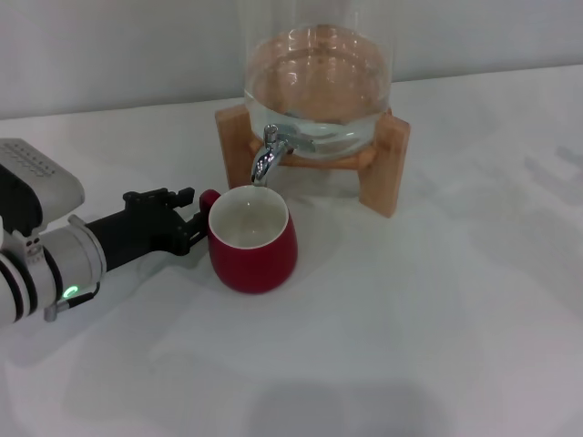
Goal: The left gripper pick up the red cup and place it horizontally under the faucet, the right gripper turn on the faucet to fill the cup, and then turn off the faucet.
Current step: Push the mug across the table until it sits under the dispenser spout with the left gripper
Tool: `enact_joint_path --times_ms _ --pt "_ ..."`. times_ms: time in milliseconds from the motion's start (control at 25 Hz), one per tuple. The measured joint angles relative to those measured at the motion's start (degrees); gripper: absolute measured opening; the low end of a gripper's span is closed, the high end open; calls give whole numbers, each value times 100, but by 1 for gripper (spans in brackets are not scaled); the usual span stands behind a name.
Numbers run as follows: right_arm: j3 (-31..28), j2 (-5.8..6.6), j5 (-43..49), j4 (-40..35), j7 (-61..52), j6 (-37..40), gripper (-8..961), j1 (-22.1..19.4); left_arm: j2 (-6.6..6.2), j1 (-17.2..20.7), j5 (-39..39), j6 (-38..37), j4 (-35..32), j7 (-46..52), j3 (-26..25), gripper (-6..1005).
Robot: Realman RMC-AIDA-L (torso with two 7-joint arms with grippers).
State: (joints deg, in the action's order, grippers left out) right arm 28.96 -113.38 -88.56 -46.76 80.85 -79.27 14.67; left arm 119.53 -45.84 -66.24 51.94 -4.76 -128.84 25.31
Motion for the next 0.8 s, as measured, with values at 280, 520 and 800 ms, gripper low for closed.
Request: enact_joint_path --times_ms 280,520,800 --pt "-35 1 -4 0 0 0 765 -11 0 20 8 46 38 0 6 451" --pt "-70 6 -4 0 0 -1 765 -17 -9 209 2 451 -81 42 7 464" --pt "-67 9 -4 9 0 -4 765 5 -3 395 13 590 -325 317 36 480"
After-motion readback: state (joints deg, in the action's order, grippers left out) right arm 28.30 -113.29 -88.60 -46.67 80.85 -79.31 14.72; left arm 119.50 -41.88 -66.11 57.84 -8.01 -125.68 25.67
